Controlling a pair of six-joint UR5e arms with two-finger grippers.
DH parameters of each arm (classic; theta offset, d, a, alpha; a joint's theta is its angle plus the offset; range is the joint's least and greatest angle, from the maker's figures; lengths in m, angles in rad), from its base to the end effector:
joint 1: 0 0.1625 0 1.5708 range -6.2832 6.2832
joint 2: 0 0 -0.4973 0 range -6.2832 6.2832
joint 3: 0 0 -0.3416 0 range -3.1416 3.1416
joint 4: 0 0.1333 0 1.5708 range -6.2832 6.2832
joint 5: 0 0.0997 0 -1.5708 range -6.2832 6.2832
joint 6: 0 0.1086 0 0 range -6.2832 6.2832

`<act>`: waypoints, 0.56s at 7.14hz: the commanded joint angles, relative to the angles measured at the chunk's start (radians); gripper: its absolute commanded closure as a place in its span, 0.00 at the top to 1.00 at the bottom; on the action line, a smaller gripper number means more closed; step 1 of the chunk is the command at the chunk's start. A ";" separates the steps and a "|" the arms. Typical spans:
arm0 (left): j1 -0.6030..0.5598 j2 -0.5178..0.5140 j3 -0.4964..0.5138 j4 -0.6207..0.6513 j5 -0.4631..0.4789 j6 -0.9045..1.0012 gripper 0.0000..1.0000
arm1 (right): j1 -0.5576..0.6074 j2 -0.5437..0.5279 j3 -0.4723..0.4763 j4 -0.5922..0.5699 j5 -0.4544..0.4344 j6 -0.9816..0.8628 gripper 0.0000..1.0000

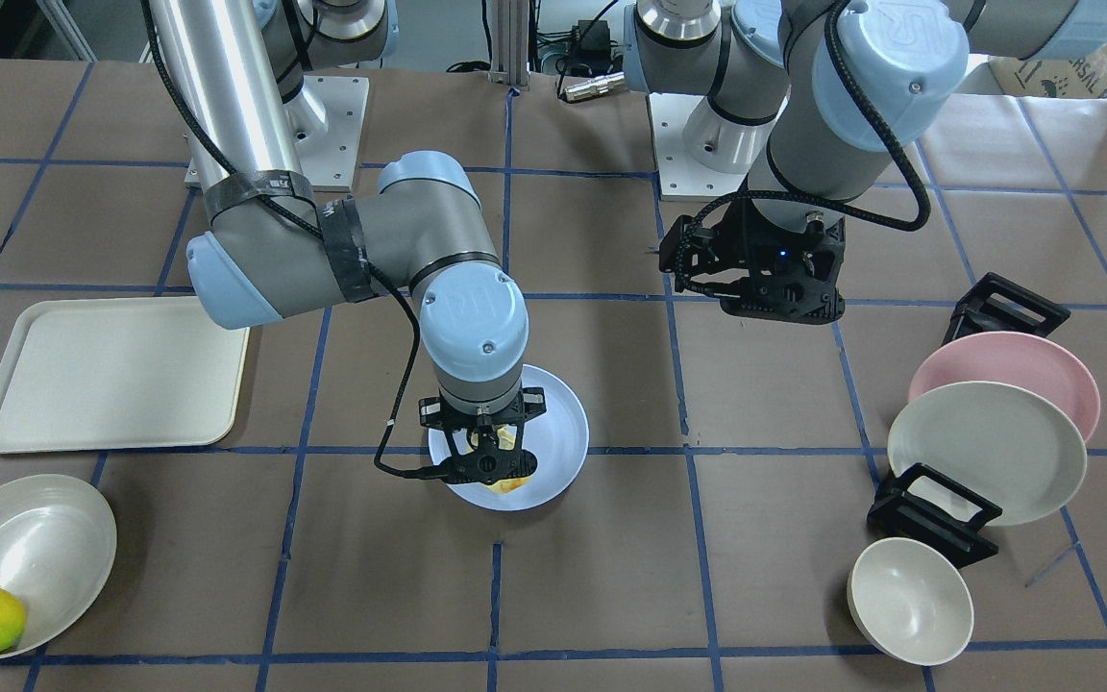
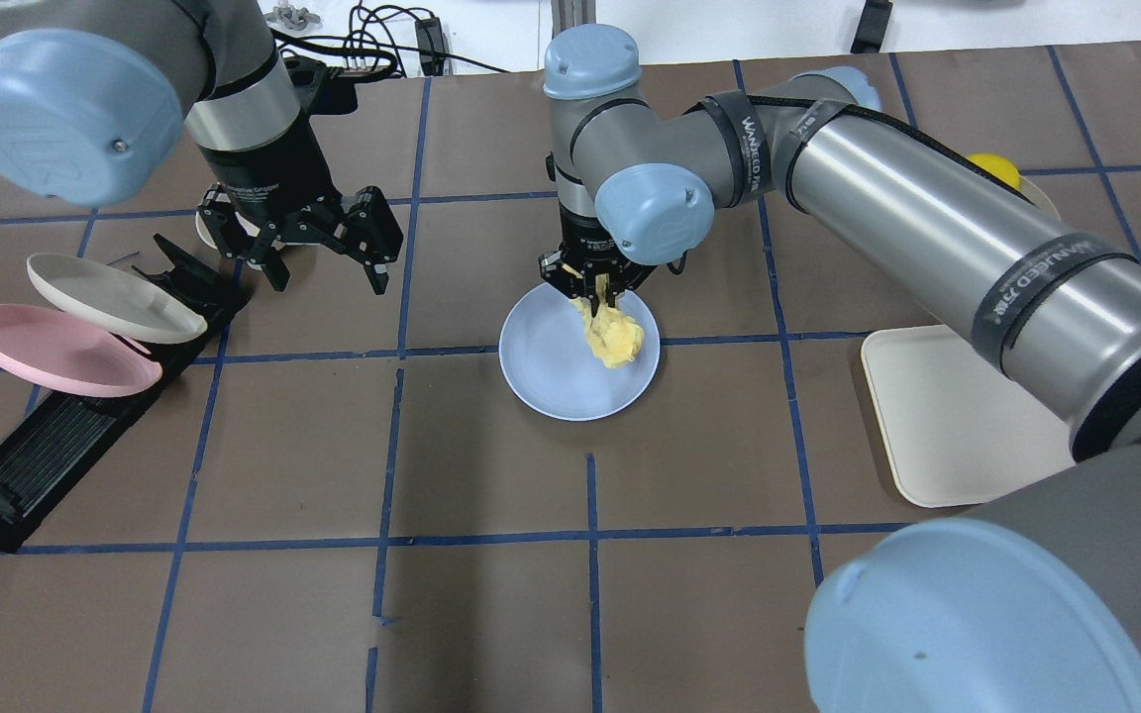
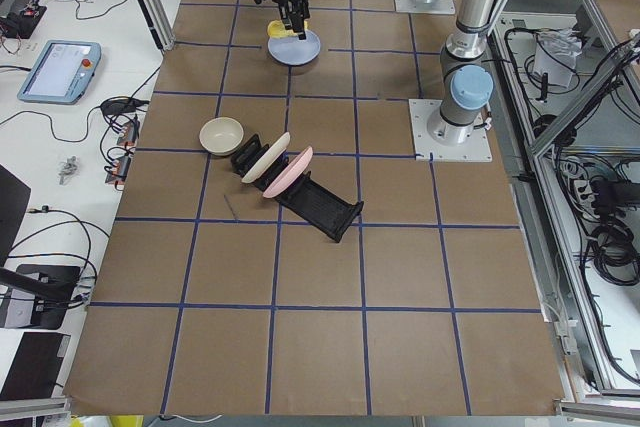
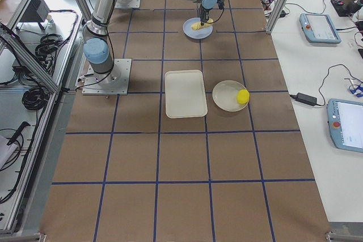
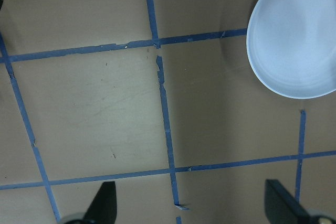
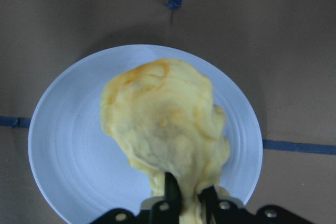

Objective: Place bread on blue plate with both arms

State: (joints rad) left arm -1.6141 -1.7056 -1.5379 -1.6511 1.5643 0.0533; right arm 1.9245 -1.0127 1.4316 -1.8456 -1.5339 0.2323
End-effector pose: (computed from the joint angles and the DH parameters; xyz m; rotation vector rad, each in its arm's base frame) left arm -0.1549 -0.4788 0.4957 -0.1498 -3.1176 -0.2851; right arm 0.3569 -0.5702 0.3237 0.1855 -3.1211 -0.2327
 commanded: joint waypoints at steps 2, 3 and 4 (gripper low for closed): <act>0.000 -0.002 -0.001 0.001 0.000 0.000 1.00 | 0.005 0.000 0.009 0.009 -0.011 -0.013 1.00; 0.000 -0.003 -0.002 0.001 0.000 -0.001 1.00 | -0.013 -0.012 -0.023 0.078 -0.015 -0.021 1.00; 0.000 -0.003 -0.001 0.001 0.002 -0.001 1.00 | -0.041 -0.026 -0.074 0.151 -0.014 -0.025 1.00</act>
State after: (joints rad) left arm -1.6137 -1.7080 -1.5392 -1.6506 1.5651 0.0527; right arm 1.9132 -1.0224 1.4086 -1.7762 -1.5468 0.2146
